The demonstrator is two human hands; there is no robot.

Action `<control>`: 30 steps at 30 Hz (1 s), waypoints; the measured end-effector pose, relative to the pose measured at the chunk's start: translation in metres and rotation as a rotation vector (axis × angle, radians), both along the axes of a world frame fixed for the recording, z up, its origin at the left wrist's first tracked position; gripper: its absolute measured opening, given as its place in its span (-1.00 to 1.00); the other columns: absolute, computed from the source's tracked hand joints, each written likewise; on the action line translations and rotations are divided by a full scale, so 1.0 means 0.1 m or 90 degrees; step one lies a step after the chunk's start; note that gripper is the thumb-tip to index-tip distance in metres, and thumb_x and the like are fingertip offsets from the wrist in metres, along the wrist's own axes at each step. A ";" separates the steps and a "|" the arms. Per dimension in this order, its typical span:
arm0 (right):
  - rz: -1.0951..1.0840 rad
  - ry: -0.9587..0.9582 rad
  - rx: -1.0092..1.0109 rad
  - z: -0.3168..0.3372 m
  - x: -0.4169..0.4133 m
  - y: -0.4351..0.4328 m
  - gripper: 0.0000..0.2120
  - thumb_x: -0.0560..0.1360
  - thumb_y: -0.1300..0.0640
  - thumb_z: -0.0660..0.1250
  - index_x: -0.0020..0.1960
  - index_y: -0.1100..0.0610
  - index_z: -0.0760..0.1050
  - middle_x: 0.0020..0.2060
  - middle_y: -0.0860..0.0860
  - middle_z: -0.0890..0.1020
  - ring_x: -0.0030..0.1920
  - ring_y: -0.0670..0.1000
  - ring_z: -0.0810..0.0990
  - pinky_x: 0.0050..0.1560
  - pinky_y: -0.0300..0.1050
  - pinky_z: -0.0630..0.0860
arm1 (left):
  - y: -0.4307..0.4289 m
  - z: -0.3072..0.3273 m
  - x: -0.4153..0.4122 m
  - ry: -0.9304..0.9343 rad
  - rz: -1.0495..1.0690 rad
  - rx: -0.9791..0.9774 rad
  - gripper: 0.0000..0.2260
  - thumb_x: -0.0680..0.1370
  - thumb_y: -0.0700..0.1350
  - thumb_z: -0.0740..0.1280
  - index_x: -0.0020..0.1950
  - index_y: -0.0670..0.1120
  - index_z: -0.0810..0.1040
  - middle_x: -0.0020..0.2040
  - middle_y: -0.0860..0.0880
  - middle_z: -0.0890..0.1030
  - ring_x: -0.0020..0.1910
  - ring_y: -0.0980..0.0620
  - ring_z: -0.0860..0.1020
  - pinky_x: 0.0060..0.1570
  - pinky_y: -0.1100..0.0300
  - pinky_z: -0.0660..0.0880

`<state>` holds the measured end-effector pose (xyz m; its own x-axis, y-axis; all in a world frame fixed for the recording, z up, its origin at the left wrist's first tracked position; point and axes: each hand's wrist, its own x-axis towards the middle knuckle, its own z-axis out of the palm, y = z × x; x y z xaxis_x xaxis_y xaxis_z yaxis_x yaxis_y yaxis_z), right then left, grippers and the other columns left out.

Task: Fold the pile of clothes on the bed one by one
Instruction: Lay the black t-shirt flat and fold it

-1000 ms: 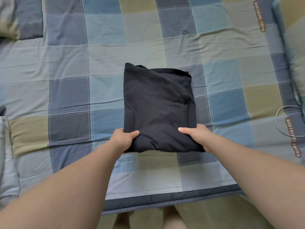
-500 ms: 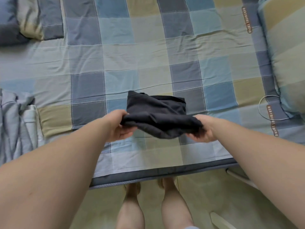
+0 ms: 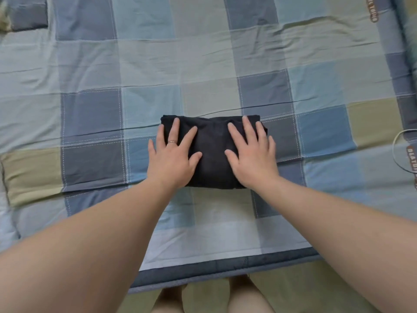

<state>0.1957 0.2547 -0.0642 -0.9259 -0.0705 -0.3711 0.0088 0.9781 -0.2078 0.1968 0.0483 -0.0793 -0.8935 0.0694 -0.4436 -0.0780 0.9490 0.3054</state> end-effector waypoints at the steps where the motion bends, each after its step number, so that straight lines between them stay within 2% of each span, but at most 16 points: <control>1: 0.012 -0.016 0.016 -0.13 0.01 -0.02 -0.38 0.65 -0.22 0.04 0.63 -0.20 -0.11 0.64 -0.06 -0.15 0.62 0.12 -0.18 0.55 0.29 -0.08 | 0.00 -0.11 -0.02 0.011 -0.003 -0.002 -0.43 0.62 0.30 0.08 0.60 0.31 -0.02 0.66 0.07 -0.17 0.61 -0.19 -0.21 0.51 -0.33 -0.08; 5: 0.002 -0.014 0.034 -0.57 -0.01 -0.02 -0.37 0.64 -0.28 -0.08 0.62 -0.19 -0.23 0.63 -0.06 -0.21 0.62 0.11 -0.25 0.55 0.34 -0.16 | -0.02 -0.52 -0.06 -0.015 -0.010 -0.011 -0.39 0.55 0.40 -0.09 0.58 0.36 -0.15 0.64 0.12 -0.27 0.59 -0.19 -0.30 0.50 -0.37 -0.11; 9: 0.007 0.022 0.049 -0.81 -0.03 -0.01 -0.34 0.61 -0.30 -0.11 0.63 -0.16 -0.22 0.64 -0.03 -0.21 0.62 0.11 -0.26 0.55 0.35 -0.20 | -0.03 -0.70 -0.06 -0.001 0.000 -0.008 -0.37 0.53 0.42 -0.09 0.57 0.39 -0.20 0.63 0.14 -0.30 0.59 -0.22 -0.31 0.50 -0.34 -0.14; 11: -0.002 0.024 0.024 -0.80 -0.04 -0.01 -0.31 0.59 -0.32 -0.10 0.63 -0.15 -0.23 0.63 0.01 -0.24 0.61 0.10 -0.27 0.55 0.33 -0.20 | -0.04 -0.66 -0.07 0.019 0.013 0.013 -0.36 0.55 0.40 0.02 0.59 0.36 -0.13 0.64 0.13 -0.26 0.59 -0.25 -0.22 0.52 -0.31 -0.09; 14: -0.113 0.003 -0.061 -0.67 0.02 0.02 -0.19 0.56 -0.39 0.06 0.63 -0.13 -0.25 0.62 0.06 -0.27 0.62 0.11 -0.23 0.59 0.23 -0.11 | -0.05 -0.49 -0.05 0.058 0.115 0.106 -0.20 0.52 0.28 0.36 0.63 0.23 -0.03 0.65 0.09 -0.18 0.56 -0.26 0.08 0.51 -0.21 0.15; 16: -0.273 -0.027 -0.136 -0.58 0.03 0.04 -0.03 0.47 -0.43 0.24 0.63 -0.09 -0.21 0.63 0.07 -0.13 0.61 0.15 -0.06 0.57 0.17 0.01 | -0.09 -0.40 -0.06 0.054 0.223 0.169 -0.08 0.45 0.20 0.49 0.63 0.18 -0.04 0.64 0.05 -0.11 0.49 -0.21 0.27 0.45 -0.11 0.29; 18: -0.421 -0.057 -0.199 -0.51 0.02 0.07 0.06 0.37 -0.42 0.39 0.63 -0.03 -0.08 0.59 0.06 0.12 0.55 0.16 0.17 0.51 0.14 0.18 | -0.13 -0.34 -0.09 0.006 0.342 0.227 -0.03 0.43 0.16 0.53 0.63 0.13 -0.04 0.61 -0.03 0.07 0.45 -0.12 0.36 0.37 -0.01 0.34; 20: -0.541 -0.102 -0.311 -0.46 0.01 0.14 -0.01 0.32 -0.34 0.51 0.53 0.06 0.14 0.45 0.04 0.36 0.41 0.13 0.39 0.42 0.08 0.36 | -0.18 -0.31 -0.10 -0.073 0.459 0.279 -0.13 0.44 0.16 0.53 0.59 0.04 0.10 0.51 -0.06 0.34 0.34 -0.08 0.45 0.29 0.03 0.39; 22: -0.607 -0.180 -0.409 -0.43 0.04 0.28 -0.18 0.31 -0.24 0.58 0.38 0.10 0.31 0.30 0.02 0.52 0.24 0.07 0.54 0.27 0.03 0.50 | -0.25 -0.28 -0.05 -0.148 0.522 0.309 -0.35 0.45 0.19 0.51 0.41 -0.04 0.36 0.29 -0.03 0.56 0.14 -0.05 0.54 0.14 0.05 0.47; 24: -0.605 -0.251 -0.460 -0.36 0.05 0.42 -0.30 0.32 -0.15 0.61 0.31 0.13 0.44 0.21 0.02 0.62 0.11 0.03 0.62 0.19 0.00 0.56 | -0.32 -0.26 0.02 -0.194 0.548 0.354 -0.54 0.46 0.18 0.51 0.21 -0.04 0.52 0.09 0.02 0.64 -0.03 0.02 0.59 -0.06 0.11 0.50; 26: -0.602 -0.289 -0.492 -0.24 0.02 0.50 -0.28 0.34 -0.10 0.61 0.38 0.16 0.47 0.21 0.06 0.65 0.13 0.09 0.65 0.24 0.09 0.57 | -0.40 -0.16 0.09 -0.226 0.564 0.403 -0.67 0.48 0.16 0.50 0.09 -0.01 0.58 -0.01 0.05 0.66 -0.09 0.06 0.62 -0.21 0.17 0.50; 28: -0.600 -0.316 -0.506 -0.05 -0.01 0.48 -0.26 0.37 -0.05 0.60 0.44 0.18 0.43 0.23 0.10 0.64 0.16 0.15 0.65 0.27 0.15 0.56 | -0.48 0.02 0.14 -0.252 0.572 0.428 -0.71 0.49 0.14 0.50 0.08 0.00 0.60 -0.01 0.03 0.68 -0.06 0.00 0.65 -0.17 0.14 0.56; 30: -0.574 -0.341 -0.489 0.19 -0.05 0.40 -0.37 0.41 -0.02 0.58 0.38 0.20 0.49 0.15 0.11 0.68 0.11 0.16 0.68 0.21 0.10 0.59 | -0.56 0.24 0.18 -0.277 0.589 0.434 -0.68 0.50 0.11 0.50 0.15 -0.01 0.60 0.03 -0.01 0.69 -0.01 -0.07 0.67 0.02 0.02 0.62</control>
<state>0.1911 0.2945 -0.0457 -0.5083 0.1359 -0.8504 0.8527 0.2174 -0.4750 0.2147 -0.0079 -0.0551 -0.5153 -0.1778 -0.8384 -0.8566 0.1381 0.4972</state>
